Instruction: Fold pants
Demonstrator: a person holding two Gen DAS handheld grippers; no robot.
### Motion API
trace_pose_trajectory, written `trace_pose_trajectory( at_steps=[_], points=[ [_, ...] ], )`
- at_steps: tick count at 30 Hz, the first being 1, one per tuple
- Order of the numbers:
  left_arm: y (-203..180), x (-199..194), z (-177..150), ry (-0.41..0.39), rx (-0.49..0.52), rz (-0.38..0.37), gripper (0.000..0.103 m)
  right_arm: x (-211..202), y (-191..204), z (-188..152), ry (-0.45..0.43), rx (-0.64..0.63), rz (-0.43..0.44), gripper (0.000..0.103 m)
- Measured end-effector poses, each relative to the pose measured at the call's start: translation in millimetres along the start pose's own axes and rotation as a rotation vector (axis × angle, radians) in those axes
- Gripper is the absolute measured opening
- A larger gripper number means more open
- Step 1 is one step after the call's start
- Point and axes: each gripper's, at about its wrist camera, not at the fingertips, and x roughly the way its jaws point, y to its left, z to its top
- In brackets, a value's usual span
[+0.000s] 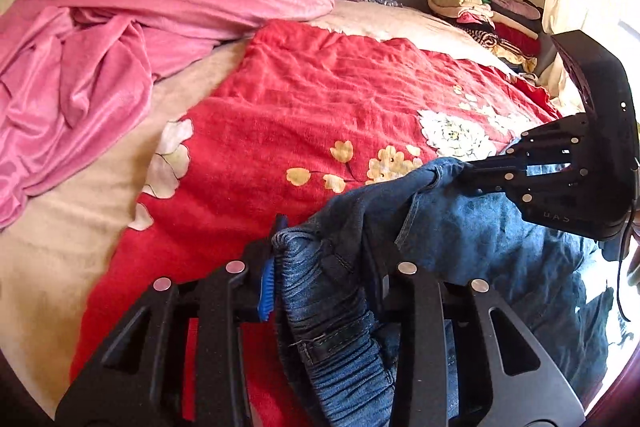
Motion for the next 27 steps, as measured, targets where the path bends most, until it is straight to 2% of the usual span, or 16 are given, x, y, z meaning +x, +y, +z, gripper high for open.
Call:
trace_pose_trajectory(
  at_steps=[6, 9, 13, 21, 27],
  points=[
    [-16, -40, -2, -0.132, 0.062, 0.023, 0.027, -60, 10, -20, -0.133, 0.042, -0.022, 0.006],
    [-30, -56, -10, -0.154, 0.091, 0.048, 0.026, -81, 19, -32, -0.161, 0.037, -0.018, 0.006],
    [-45, -78, -26, -0.193, 0.144, 0.054, 0.027, -104, 26, -54, -0.202, 0.095, 0.007, 0.006],
    [-57, -114, -65, -0.183, 0.177, -0.01, 0.027, -142, 67, -105, -0.264, 0.139, 0.051, 0.006],
    [-68, -128, -106, -0.112, 0.231, -0.019, 0.029, -143, 101, -148, -0.228, 0.189, 0.078, 0.006]
  ],
)
